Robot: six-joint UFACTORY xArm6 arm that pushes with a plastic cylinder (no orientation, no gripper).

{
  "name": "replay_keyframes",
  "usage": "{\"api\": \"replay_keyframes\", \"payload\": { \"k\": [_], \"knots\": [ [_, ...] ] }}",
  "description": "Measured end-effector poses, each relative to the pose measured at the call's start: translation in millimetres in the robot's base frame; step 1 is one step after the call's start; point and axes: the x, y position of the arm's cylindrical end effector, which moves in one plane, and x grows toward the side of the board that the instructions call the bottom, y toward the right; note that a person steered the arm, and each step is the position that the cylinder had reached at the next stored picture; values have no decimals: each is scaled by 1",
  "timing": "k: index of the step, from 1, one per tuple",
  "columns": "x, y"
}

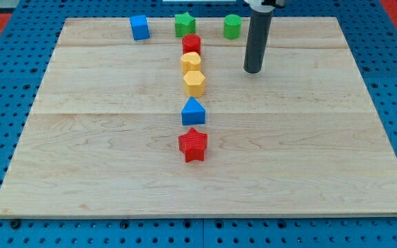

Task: Place the green blocks and blue cube in a horizontal line

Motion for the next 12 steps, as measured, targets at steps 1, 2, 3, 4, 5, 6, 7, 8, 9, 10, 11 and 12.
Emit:
{"api": "replay_keyframes", "payload": {
  "k": [1, 2, 3, 4, 5, 6, 7, 8, 9, 10, 11, 12],
  "knots": [
    [0, 0],
    [0, 1],
    [0, 1],
    [-3, -8],
    [-3, -8],
    [-6, 20],
    [-35, 44],
    [-66, 79],
    [-87, 90],
    [-105, 90],
    [-115, 90],
    [-124, 90]
  ]
}}
